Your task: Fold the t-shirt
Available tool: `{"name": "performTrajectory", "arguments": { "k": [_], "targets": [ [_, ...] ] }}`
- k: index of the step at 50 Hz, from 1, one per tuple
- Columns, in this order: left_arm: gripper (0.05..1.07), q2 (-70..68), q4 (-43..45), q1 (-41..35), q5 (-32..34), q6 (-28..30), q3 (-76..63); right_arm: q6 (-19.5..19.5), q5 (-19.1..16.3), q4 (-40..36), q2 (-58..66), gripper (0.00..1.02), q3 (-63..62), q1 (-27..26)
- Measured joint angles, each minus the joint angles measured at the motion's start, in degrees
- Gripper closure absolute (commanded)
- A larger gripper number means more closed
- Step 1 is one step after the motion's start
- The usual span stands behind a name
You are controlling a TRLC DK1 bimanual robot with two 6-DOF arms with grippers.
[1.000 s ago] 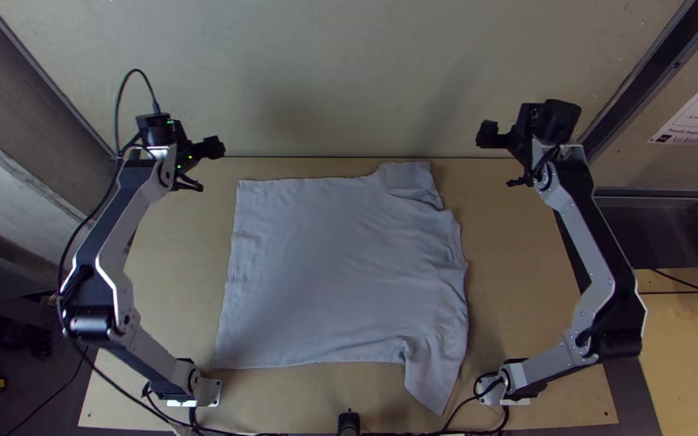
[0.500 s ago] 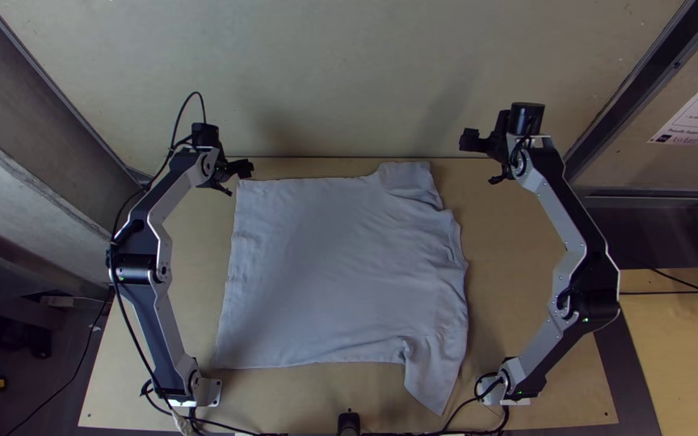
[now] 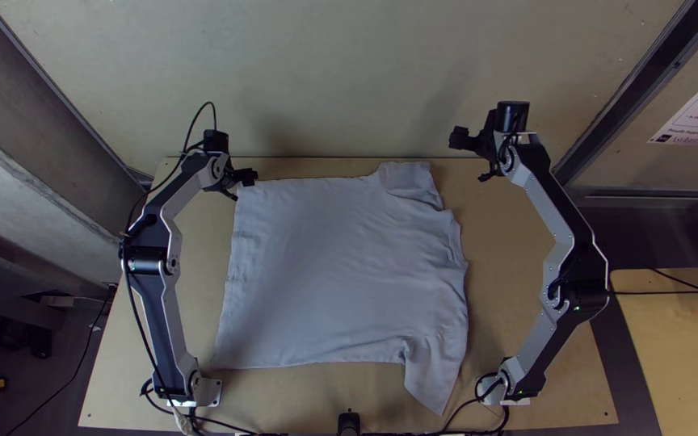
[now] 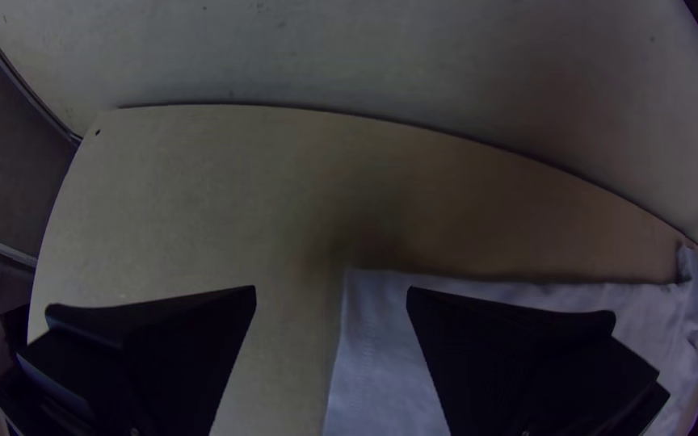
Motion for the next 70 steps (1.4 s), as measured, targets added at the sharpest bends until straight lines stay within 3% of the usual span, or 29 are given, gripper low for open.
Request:
{"name": "performTrajectory", "arguments": {
  "k": [3,5,9,12,13,25,32,44,47,52,54,59,63,70],
  "targets": [
    [0.27,1.0,-0.2,0.0,-0.6,0.1,0.3,0.4,0.0,0.0,0.3,0.04,0.0,0.0],
    [0.39,1.6,-0.2,-0.2,-1.1,0.1,0.5,0.7,0.0,-0.1,0.6,0.04,0.2,0.0],
    [0.7,2.1,-0.2,-0.5,-2.1,0.1,0.6,0.9,0.0,-0.2,1.3,0.04,0.9,0.0],
    [1.02,2.1,0.0,-0.9,-2.6,0.1,0.6,0.9,0.0,-0.8,2.0,0.04,1.9,0.0],
    [1.05,2.2,0.0,-1.0,-2.6,0.1,0.6,0.9,0.0,-1.3,2.3,0.04,2.3,0.0],
    [1.04,2.4,0.3,-2.5,-2.6,-0.3,0.7,1.5,-2.1,-12.3,8.7,0.04,9.7,1.0],
    [1.04,2.4,0.3,-2.8,-2.6,-1.1,0.7,2.4,-3.5,-15.7,13.0,0.1,11.7,1.6],
    [1.04,2.4,0.3,-3.0,-2.6,-1.3,0.7,4.1,-5.7,-21.4,19.3,0.11,17.5,2.7],
    [1.04,2.4,0.3,-3.0,-2.6,-1.5,0.7,4.3,-6.2,-23.0,21.3,0.17,20.1,3.3],
    [1.04,2.3,0.3,-3.0,-2.6,-1.7,0.7,4.5,-6.9,-24.4,24.5,0.19,23.9,4.2],
    [1.04,2.3,0.3,-3.0,-2.6,-1.7,0.6,4.7,-7.2,-24.7,25.5,0.26,24.8,4.5],
    [1.04,2.2,0.3,-3.0,-2.6,-1.7,0.4,5.4,-7.6,-25.5,27.7,0.59,27.0,5.0],
    [1.04,2.1,0.3,-3.0,-2.6,-1.7,0.2,6.0,-7.6,-25.4,29.0,1.0,28.2,5.1],
    [1.04,1.6,0.3,-3.0,-2.6,-1.7,-0.4,6.4,-7.6,-22.4,30.2,1.0,29.0,4.9]
  ]
}}
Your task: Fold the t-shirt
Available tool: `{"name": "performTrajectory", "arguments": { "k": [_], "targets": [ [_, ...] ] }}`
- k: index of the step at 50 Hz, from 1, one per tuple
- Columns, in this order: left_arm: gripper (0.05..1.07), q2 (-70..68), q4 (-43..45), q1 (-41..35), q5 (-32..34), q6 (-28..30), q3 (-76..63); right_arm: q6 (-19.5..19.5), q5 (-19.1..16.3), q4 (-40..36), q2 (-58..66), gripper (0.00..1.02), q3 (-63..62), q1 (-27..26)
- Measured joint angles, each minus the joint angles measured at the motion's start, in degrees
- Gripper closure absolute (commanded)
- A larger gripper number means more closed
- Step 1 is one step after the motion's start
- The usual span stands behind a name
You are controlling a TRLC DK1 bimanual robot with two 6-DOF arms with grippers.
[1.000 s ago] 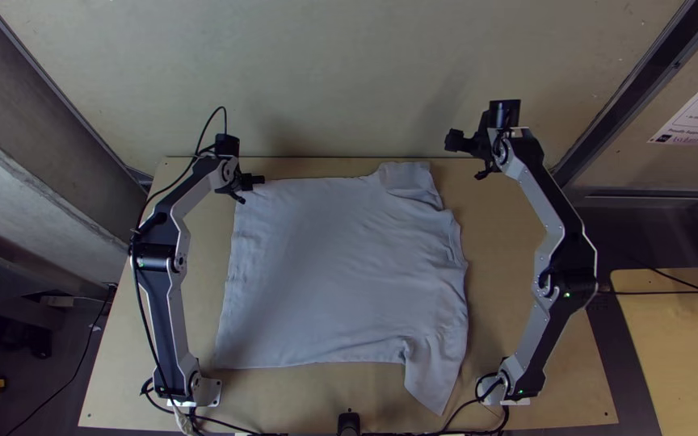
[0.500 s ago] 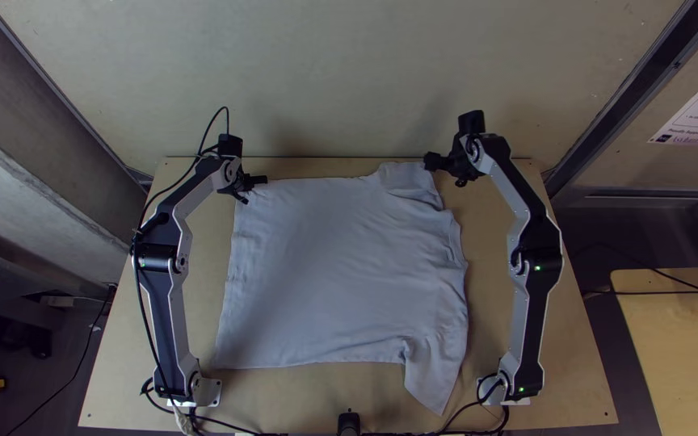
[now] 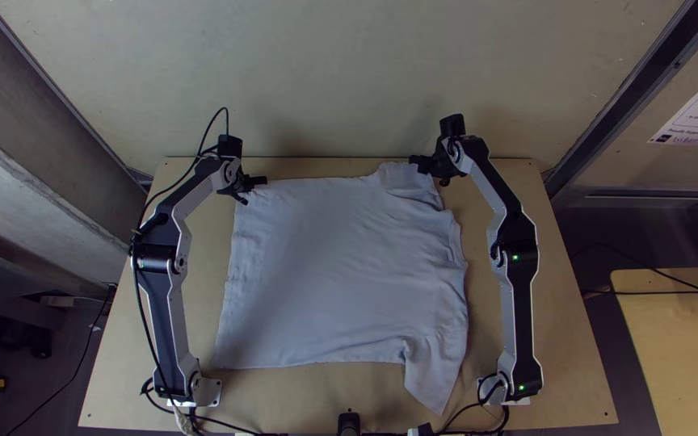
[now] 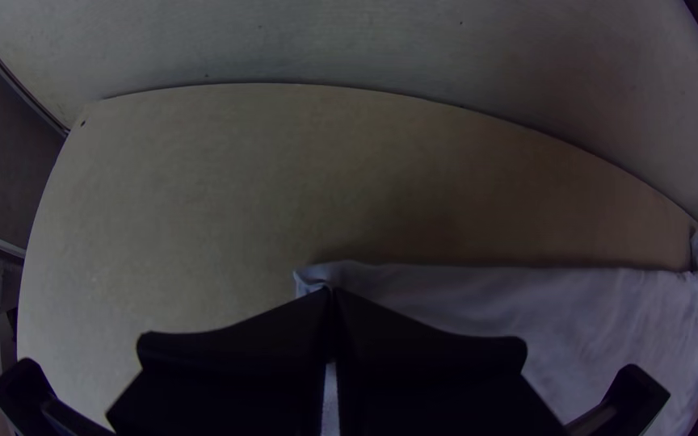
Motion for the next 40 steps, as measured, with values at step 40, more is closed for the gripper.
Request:
{"name": "performTrajectory", "arguments": {
  "k": [40],
  "targets": [
    [1.04,-2.4,0.0,0.0,6.3,-6.1,8.7,1.5,1.1,12.7,0.1,1.0,0.3,-4.2]
  ]
}}
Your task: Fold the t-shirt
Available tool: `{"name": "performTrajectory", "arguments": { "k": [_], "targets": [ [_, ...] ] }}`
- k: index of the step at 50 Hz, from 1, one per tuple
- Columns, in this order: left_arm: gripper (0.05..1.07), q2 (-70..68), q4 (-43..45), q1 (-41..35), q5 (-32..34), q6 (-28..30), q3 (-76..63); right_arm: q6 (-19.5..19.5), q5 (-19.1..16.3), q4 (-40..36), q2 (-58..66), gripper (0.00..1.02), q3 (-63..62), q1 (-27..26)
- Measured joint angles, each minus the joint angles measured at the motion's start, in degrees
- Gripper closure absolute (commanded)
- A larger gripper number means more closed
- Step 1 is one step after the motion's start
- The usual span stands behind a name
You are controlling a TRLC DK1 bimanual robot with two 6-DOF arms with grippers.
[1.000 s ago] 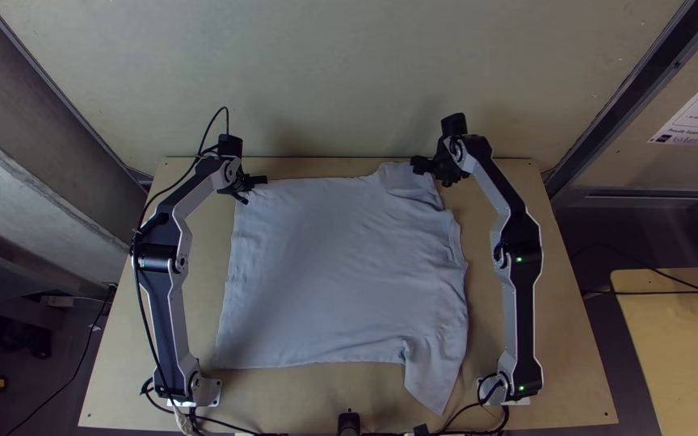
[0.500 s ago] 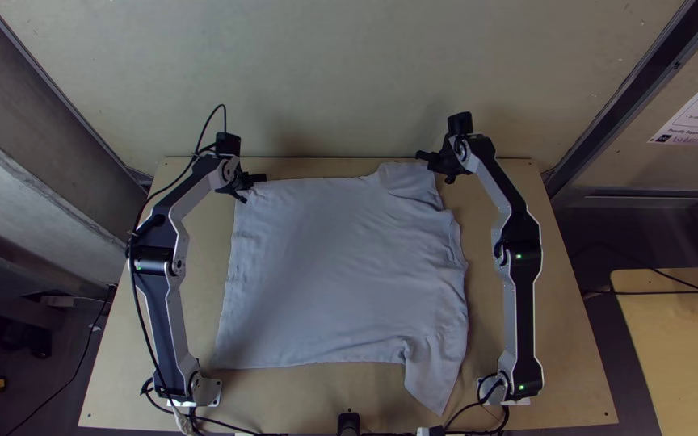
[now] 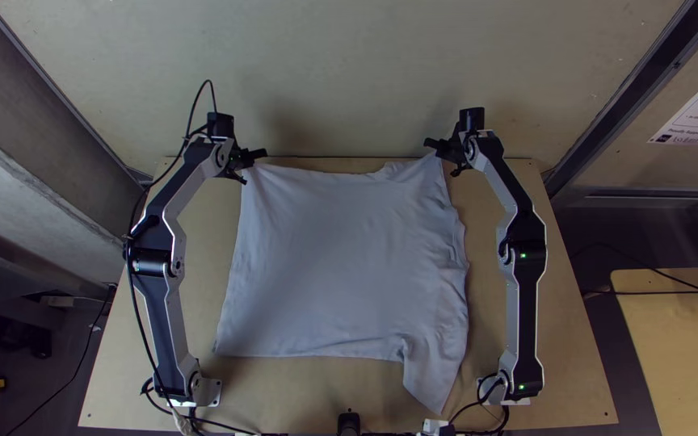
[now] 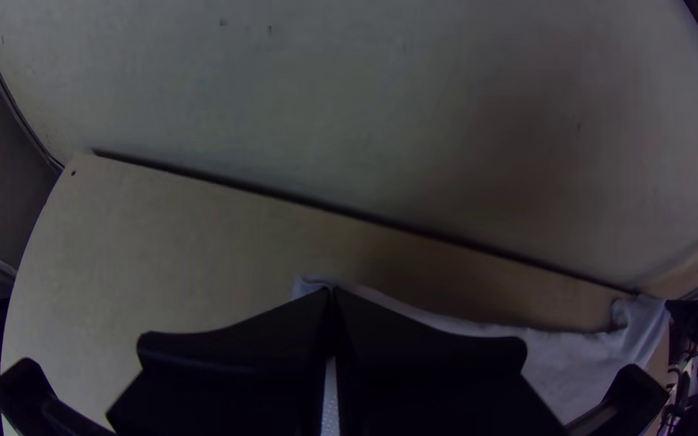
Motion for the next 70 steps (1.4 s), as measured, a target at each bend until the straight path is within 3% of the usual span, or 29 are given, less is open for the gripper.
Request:
{"name": "performTrajectory", "arguments": {
  "k": [19,41,70],
  "targets": [
    [1.04,1.6,-0.5,2.8,0.5,-1.0,1.7,0.2,-0.1,3.4,-0.5,1.0,1.0,-0.5],
    [1.04,0.8,-2.7,3.4,3.7,-1.4,-1.5,0.2,-0.7,-3.9,-10.8,1.0,-4.7,-0.4],
    [1.04,-15.6,-0.7,3.7,4.5,1.5,-18.9,-1.2,-0.7,-4.1,-26.7,1.0,-30.0,0.8]
  ]
}}
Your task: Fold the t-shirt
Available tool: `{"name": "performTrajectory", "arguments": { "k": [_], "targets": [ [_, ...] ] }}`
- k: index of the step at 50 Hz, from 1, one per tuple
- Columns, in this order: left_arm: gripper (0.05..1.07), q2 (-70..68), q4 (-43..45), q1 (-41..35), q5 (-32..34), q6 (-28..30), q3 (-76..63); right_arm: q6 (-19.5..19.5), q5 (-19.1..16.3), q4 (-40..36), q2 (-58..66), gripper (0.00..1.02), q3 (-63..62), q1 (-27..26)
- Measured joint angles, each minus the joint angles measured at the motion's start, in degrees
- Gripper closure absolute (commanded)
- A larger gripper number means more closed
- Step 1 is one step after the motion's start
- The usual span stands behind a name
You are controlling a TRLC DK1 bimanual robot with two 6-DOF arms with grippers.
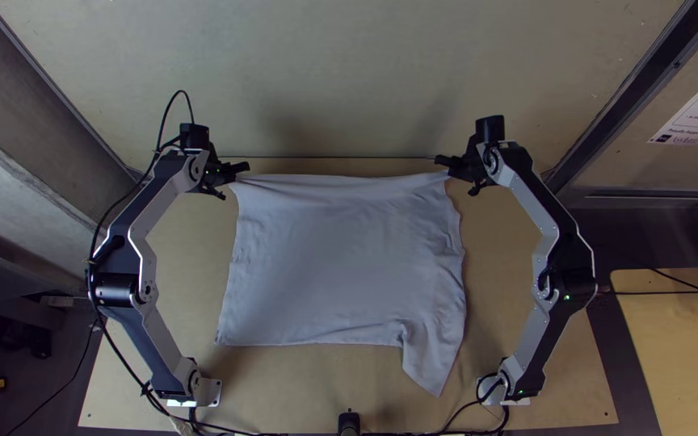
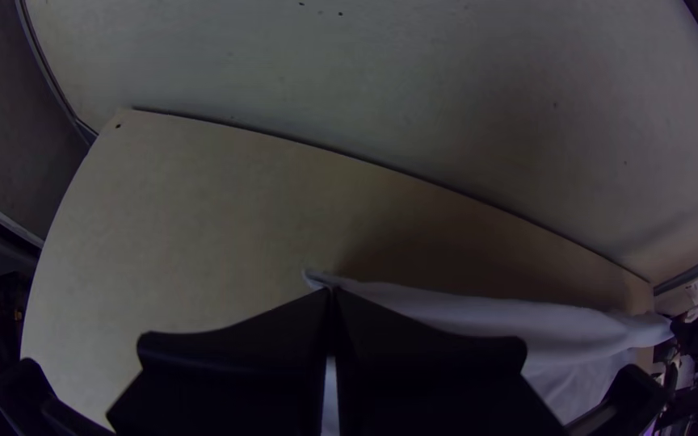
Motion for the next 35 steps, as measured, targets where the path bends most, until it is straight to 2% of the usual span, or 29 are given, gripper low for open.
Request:
{"name": "performTrajectory", "arguments": {
  "k": [19,35],
  "targets": [
    [1.04,-7.0,5.4,-0.4,0.0,0.1,-15.1,-0.4,0.0,3.3,-13.4,1.0,-19.9,0.4],
    [1.04,-10.4,11.4,-2.0,0.0,0.1,-26.0,-1.2,0.0,7.5,-18.4,0.99,-33.6,0.4]
  ]
}}
